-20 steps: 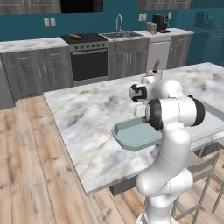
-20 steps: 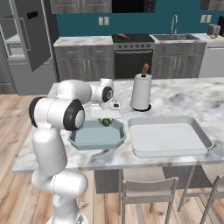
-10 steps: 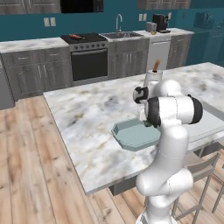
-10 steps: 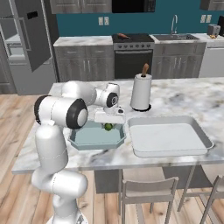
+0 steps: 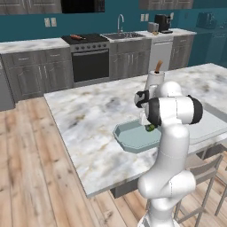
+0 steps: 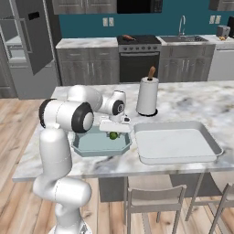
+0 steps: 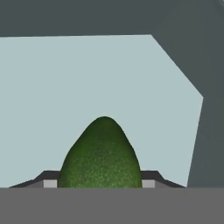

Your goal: Place the cold items (avocado and eggplant) from the fridge in one tupperware on the dining counter. Place the warm items (kebab skewer and hot dog) in the stove area in another tupperware.

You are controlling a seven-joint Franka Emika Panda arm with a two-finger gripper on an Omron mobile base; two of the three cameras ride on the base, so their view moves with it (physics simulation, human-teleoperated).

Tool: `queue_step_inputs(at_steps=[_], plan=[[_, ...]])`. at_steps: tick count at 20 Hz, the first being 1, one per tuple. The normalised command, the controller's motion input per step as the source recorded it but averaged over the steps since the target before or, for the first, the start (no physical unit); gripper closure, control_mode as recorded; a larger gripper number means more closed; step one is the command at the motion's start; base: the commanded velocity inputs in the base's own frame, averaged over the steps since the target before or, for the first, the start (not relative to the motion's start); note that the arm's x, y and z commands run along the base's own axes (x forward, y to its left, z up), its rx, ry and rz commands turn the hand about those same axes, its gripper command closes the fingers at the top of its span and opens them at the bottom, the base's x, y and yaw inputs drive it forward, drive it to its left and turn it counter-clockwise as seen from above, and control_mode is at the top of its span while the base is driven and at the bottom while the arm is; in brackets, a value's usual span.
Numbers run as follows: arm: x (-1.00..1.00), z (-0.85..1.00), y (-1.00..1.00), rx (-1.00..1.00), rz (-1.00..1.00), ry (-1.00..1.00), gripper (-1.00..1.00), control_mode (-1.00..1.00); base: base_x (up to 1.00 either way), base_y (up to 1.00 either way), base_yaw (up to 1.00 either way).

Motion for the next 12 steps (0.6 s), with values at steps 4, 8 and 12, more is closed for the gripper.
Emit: queue_step_inputs(at_steps=[4,8,12], plan=[[0.0,-0.14,0.05,0.0,0.0,0.0,-1.0,-1.0,0.0,0.0,0.0],[0.0,-0.08,0.0,0.0,0.0,0.0,-1.0,-1.0,0.0,0.0,0.0],[0.0,-0.01,0.0,0.0,0.0,0.0,-1.0,-1.0,0.0,0.0,0.0]])
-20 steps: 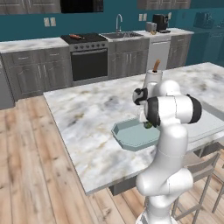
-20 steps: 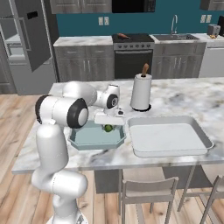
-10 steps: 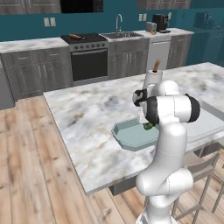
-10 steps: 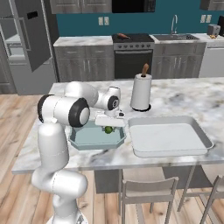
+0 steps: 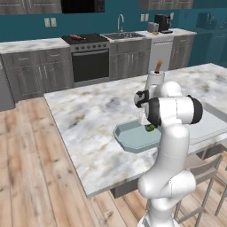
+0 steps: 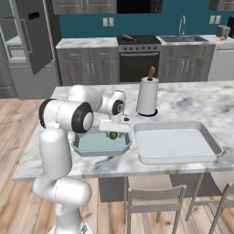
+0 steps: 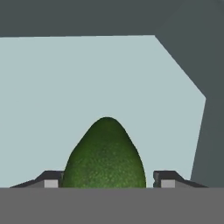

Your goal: Place the cold items (avocado and eggplant) from the fridge in one tupperware on the dining counter. Place the warm items (kebab skewer and hot dog) in the stove area in another tupperware.

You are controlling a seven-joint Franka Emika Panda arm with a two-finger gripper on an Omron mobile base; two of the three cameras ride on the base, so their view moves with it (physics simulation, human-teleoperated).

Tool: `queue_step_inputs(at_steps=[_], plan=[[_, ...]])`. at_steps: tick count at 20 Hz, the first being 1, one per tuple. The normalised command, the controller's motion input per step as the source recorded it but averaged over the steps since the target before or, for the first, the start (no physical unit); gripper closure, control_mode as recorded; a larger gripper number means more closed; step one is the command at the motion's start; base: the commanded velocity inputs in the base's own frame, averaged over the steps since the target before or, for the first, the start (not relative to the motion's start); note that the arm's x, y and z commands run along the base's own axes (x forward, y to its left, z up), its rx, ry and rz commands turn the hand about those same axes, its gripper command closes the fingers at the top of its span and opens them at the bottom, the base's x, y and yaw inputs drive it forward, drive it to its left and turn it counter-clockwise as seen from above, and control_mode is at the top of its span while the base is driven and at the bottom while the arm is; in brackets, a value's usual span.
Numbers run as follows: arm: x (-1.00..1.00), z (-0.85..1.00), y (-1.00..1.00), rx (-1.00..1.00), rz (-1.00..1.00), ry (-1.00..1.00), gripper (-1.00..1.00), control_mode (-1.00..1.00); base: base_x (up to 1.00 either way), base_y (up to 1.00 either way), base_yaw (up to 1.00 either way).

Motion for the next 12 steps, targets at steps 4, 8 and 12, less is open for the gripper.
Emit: queue_step_inputs(at_steps=[4,8,12], plan=[[0.0,0.0,0.0,0.0,0.0,0.0,-1.0,-1.0,0.0,0.0,0.0],[0.0,0.02,0.01,0.0,0.0,0.0,-1.0,-1.0,0.0,0.0,0.0],[-0.33,0.24,0.04,-0.01,-0.02,0.0,-1.0,-1.0,0.0,0.0,0.0]])
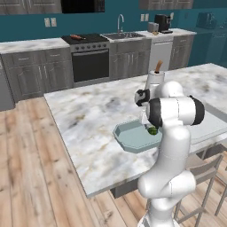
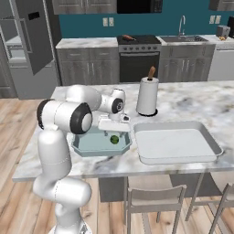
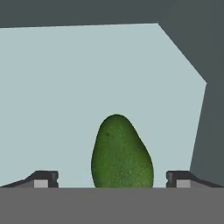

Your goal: Place the cold items (avocado and eggplant) from the fridge in one tupperware on the dining counter. Place the warm items (kebab skewer and hot dog) in the stove area in another tupperware.

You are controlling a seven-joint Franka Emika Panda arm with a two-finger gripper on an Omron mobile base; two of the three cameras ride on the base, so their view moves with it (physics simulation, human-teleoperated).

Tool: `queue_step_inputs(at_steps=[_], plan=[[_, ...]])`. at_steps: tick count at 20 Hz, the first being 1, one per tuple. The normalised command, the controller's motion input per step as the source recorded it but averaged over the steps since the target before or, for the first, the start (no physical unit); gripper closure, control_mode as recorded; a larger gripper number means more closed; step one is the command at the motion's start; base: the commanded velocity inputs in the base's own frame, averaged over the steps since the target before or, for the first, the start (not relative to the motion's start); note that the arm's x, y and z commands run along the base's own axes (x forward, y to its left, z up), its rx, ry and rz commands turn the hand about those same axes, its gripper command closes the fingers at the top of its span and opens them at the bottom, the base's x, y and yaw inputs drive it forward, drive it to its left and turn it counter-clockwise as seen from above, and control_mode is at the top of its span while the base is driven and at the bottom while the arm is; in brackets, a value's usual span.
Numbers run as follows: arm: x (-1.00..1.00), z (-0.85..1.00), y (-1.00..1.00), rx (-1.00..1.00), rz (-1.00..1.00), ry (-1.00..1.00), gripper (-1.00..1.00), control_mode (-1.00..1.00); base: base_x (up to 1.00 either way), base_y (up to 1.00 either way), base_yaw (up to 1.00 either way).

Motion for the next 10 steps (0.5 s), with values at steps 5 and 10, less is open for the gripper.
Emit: queue_step_inputs(at_steps=[5,10], plan=[[-0.43,0.29,0.18,-0.07,-0.17,0.0,-1.0,-1.0,0.0,0.0,0.0],[-0.73,0.36,0.41,-0.11,-0.16,-0.01,-1.0,-1.0,0.0,0.0,0.0]])
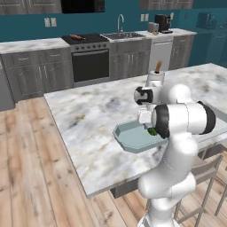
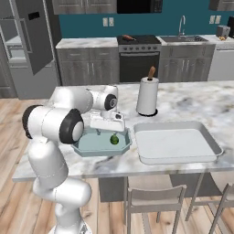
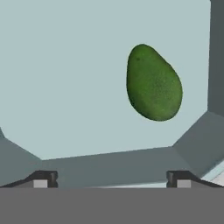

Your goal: Place the cold items (avocado and eggplant) from the fridge in one tupperware on the dining counter. Place the warm items (kebab skewer and hot dog) in the stove area in another tupperware.

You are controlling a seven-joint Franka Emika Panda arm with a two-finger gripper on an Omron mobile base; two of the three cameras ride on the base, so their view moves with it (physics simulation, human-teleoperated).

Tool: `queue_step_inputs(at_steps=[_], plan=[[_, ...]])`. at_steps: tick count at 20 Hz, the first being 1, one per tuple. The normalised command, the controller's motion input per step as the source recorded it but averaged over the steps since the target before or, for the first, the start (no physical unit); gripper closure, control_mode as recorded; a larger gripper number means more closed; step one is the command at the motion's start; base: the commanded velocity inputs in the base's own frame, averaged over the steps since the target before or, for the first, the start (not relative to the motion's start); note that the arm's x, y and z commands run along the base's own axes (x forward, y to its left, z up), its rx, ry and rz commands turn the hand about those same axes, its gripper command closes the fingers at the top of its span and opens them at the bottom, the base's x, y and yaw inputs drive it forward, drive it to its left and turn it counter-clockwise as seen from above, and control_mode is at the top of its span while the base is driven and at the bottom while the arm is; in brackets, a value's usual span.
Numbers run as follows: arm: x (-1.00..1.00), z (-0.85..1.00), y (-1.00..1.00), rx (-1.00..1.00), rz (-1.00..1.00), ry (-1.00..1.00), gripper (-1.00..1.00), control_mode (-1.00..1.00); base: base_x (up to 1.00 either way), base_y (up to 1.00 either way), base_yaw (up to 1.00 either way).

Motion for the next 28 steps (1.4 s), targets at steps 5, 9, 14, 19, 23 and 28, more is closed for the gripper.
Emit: queue_step_inputs(at_steps=[5,9,14,19,23,28], plan=[[-1.0,0.49,0.79,-0.08,-0.18,-0.01,-1.0,-1.0,0.0,0.0,0.0],[-0.89,0.64,0.97,0.0,-0.28,0.0,-1.0,-1.0,0.0,0.0,0.0],[-0.86,0.83,0.71,0.0,-0.14,-0.1,-1.0,-1.0,0.0,0.0,0.0],[-0.67,0.64,0.19,-0.04,-0.02,-0.35,-1.0,-1.0,0.0,0.0,0.0],[-0.05,0.37,0.0,-0.22,0.0,0.0,-1.0,-1.0,0.0,0.0,0.0],[0.05,-0.01,-0.11,-0.11,0.0,0.14,-1.0,-1.0,0.0,0.0,0.0]])
